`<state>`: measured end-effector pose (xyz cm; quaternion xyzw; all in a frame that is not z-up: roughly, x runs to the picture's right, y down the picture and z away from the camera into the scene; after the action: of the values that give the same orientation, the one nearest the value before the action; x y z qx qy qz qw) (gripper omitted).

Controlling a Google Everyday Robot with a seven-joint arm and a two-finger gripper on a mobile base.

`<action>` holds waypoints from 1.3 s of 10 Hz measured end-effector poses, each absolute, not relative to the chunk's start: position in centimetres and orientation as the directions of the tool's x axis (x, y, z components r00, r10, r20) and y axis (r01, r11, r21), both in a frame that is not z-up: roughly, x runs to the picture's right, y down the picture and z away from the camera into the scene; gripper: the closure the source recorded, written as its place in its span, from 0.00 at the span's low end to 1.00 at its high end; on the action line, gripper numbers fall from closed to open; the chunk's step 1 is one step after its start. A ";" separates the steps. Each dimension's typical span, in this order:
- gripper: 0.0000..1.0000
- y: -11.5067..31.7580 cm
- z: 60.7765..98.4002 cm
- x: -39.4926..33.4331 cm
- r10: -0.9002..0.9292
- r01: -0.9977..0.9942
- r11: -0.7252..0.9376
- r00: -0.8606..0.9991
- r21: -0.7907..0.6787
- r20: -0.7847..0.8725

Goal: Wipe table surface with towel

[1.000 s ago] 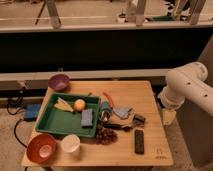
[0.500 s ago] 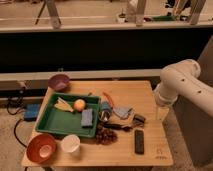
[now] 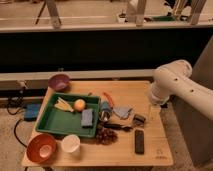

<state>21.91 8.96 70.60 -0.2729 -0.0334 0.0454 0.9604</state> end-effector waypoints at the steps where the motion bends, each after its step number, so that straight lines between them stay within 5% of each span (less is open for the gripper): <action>1: 0.20 9.0 70.9 21.8 0.117 -0.075 0.846 0.992 -0.527 0.047; 13: 0.20 11.8 75.2 17.6 0.149 -0.057 0.820 0.982 -0.569 0.117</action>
<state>17.63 11.75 75.20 -0.2949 -0.0783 0.0541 0.9508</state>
